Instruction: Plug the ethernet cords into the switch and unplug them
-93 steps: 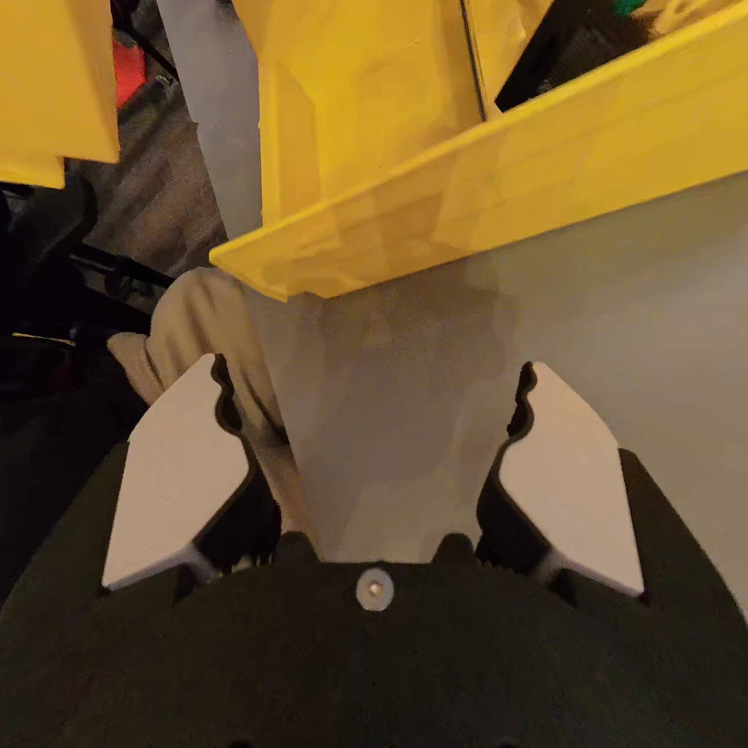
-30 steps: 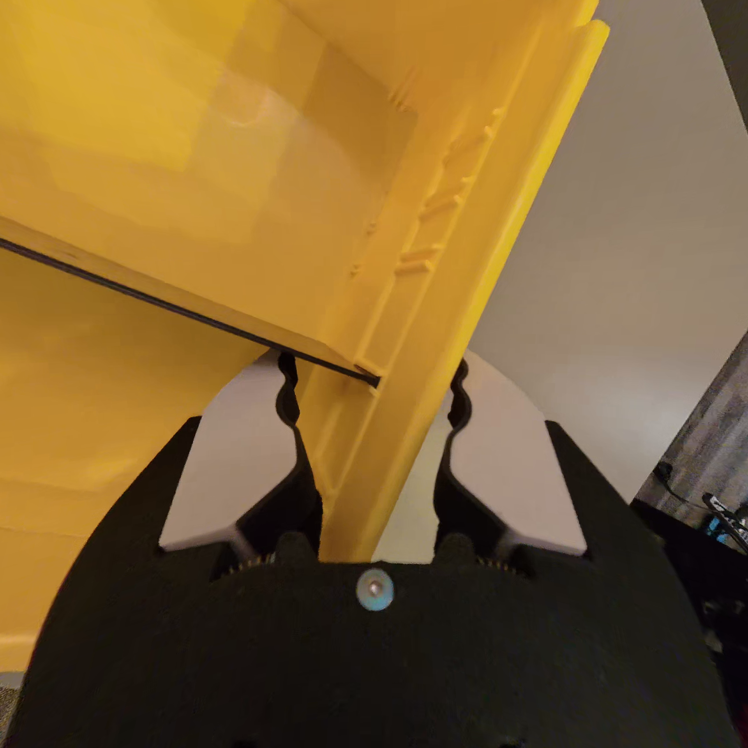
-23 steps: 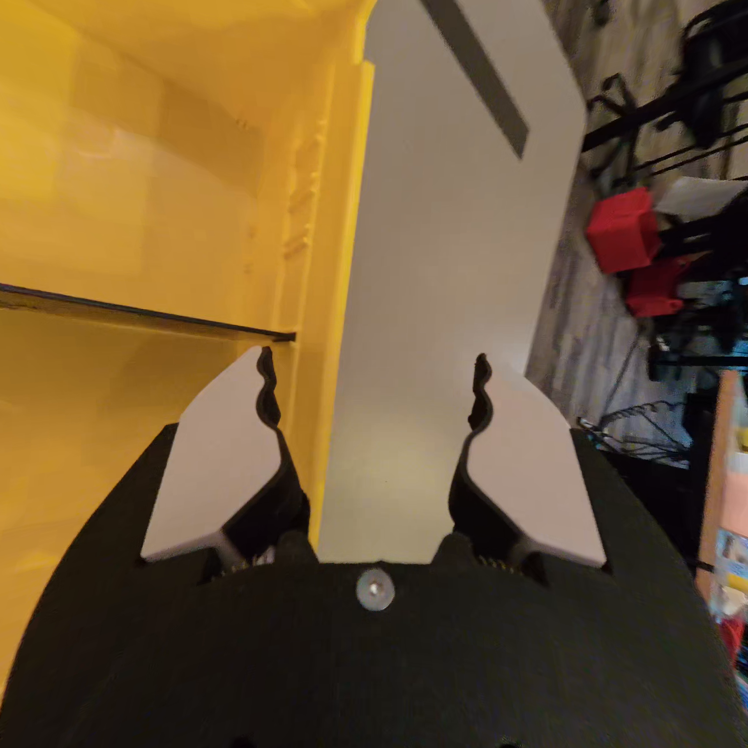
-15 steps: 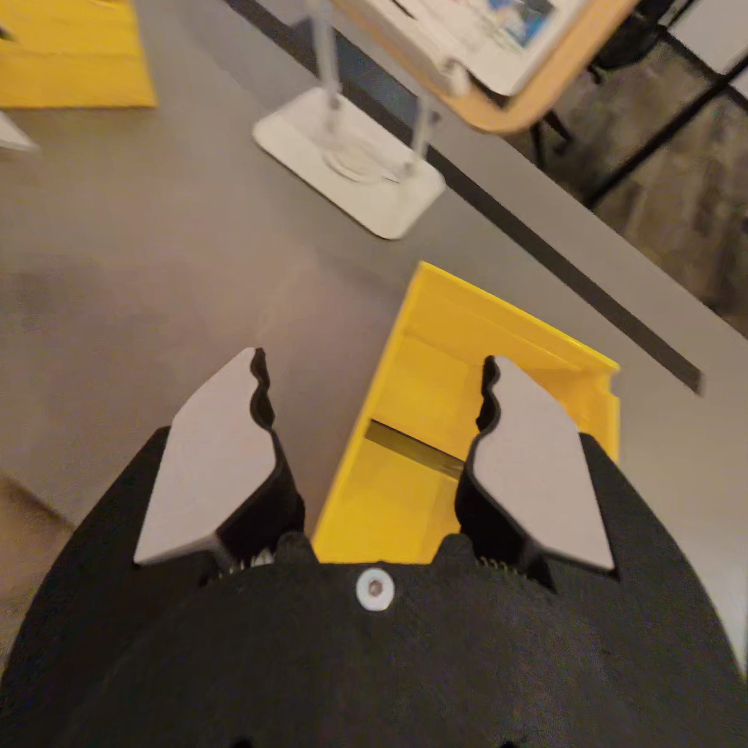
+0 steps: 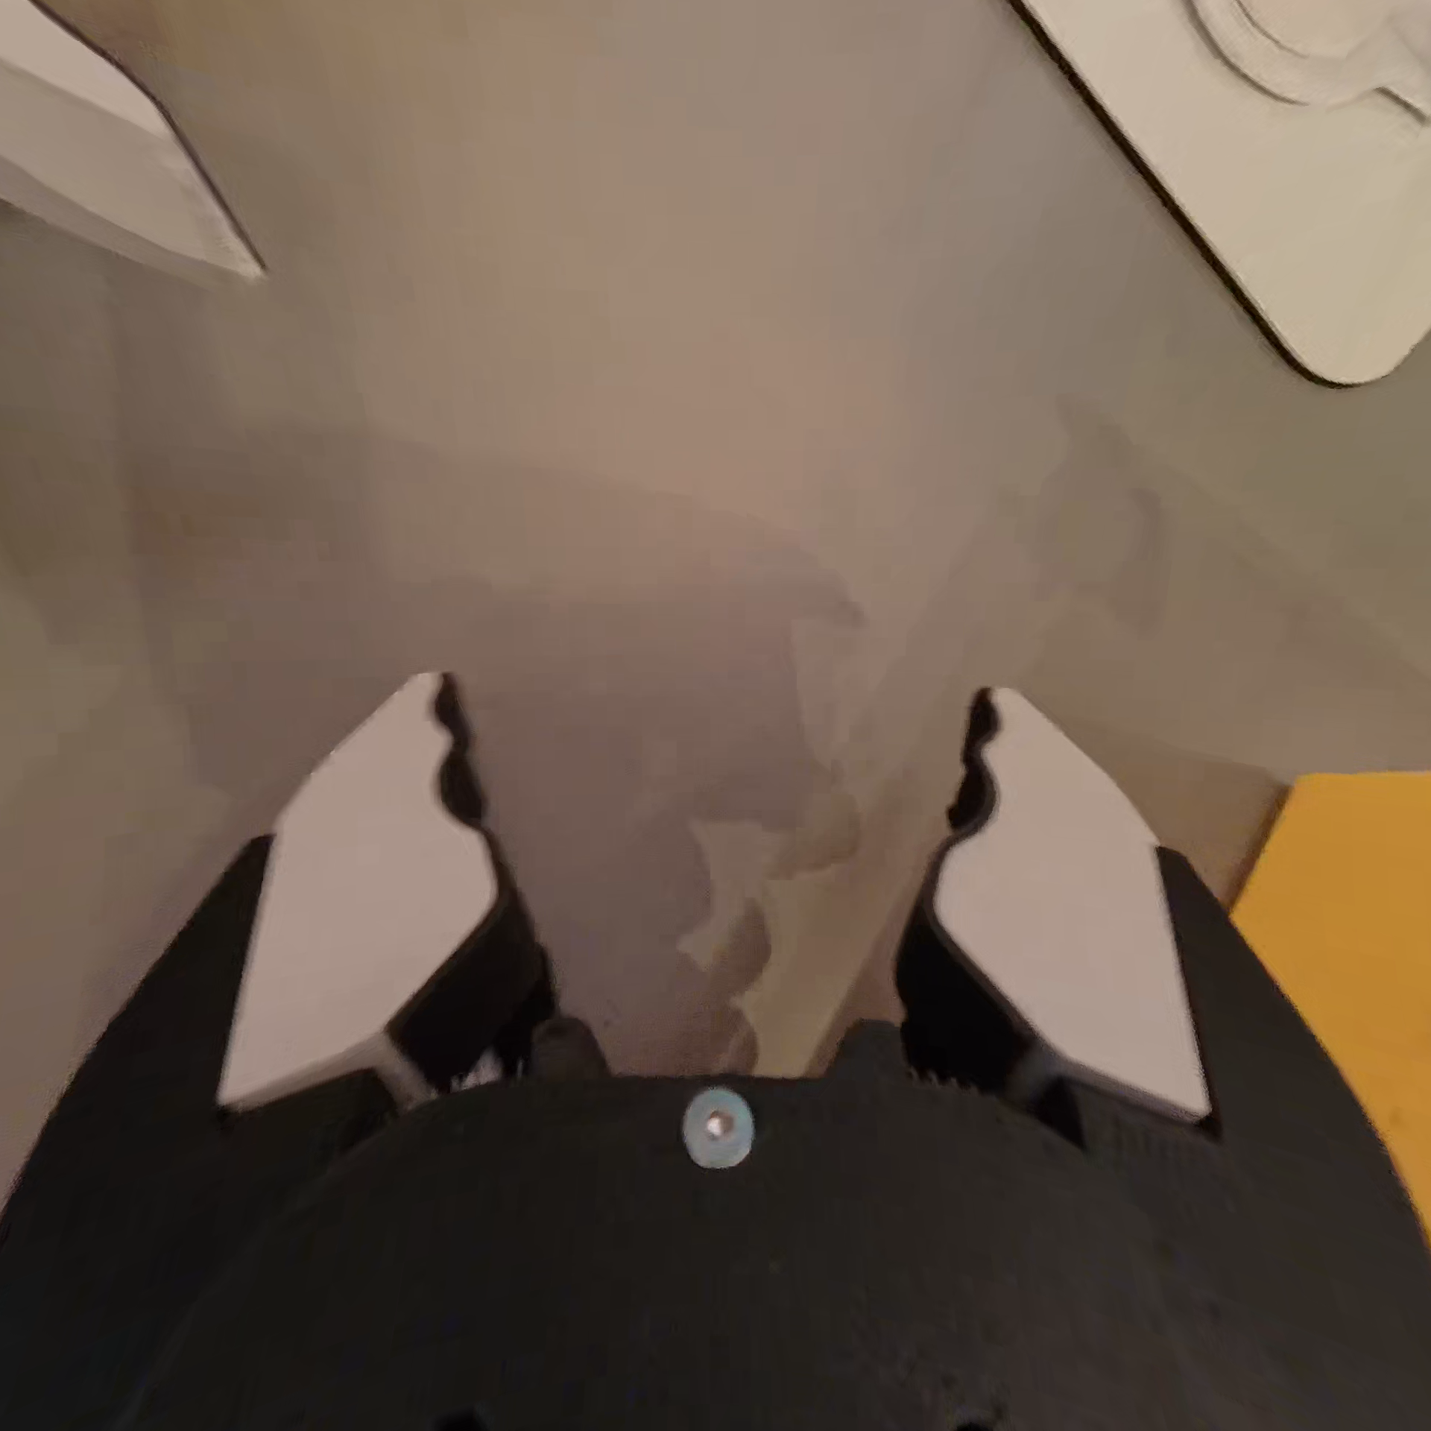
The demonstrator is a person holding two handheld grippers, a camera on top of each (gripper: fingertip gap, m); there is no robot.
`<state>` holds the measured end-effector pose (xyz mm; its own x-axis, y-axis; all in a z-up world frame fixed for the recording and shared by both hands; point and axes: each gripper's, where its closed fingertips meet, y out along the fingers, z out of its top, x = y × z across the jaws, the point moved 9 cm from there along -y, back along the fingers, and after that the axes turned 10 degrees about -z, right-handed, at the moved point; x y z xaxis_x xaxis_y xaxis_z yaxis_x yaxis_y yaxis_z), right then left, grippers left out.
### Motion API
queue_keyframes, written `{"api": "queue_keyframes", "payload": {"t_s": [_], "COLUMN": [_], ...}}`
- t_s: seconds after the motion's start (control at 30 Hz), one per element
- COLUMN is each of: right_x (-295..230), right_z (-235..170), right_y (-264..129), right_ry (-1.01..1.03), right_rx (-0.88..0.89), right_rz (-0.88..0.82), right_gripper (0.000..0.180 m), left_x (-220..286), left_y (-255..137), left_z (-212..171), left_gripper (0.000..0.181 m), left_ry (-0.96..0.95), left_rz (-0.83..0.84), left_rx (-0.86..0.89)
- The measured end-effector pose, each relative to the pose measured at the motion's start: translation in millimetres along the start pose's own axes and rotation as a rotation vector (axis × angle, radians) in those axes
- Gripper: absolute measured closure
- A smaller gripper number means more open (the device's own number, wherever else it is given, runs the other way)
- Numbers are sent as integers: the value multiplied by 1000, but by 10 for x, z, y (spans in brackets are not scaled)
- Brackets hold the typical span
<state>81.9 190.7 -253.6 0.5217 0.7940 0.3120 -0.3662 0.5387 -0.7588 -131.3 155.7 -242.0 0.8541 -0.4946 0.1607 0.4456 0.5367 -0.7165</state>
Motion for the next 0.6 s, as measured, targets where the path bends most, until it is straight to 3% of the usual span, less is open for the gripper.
{"api": "queue_keyframes", "payload": {"t_s": [0.1,0.17,0.33,0.4,0.53,0.6], "right_x": [-31,-23,-58,-43,-3,73], "right_z": [-19,-36,-60,-55,-45,-76], "right_y": [87,122,130,136,163,163], "right_ry": [28,68,55,51,65,61], "right_rx": [62,119,184,187,144,143], "right_rz": [-36,-83,-104,-138,-164,-251], "right_gripper": [90,84,104,102,133,123], "left_x": [-22,-28,-56,-67,-99,-110], "left_y": [75,133,225,245,232,231], "left_z": [-50,-85,-218,-247,-261,-252], "left_gripper": [53,47,39,35,40,44], "left_ry": [13,1,7,2,-18,-31], "left_rz": [16,3,21,33,39,56], "left_rx": [-23,-40,-38,-71,-73,-64]}}
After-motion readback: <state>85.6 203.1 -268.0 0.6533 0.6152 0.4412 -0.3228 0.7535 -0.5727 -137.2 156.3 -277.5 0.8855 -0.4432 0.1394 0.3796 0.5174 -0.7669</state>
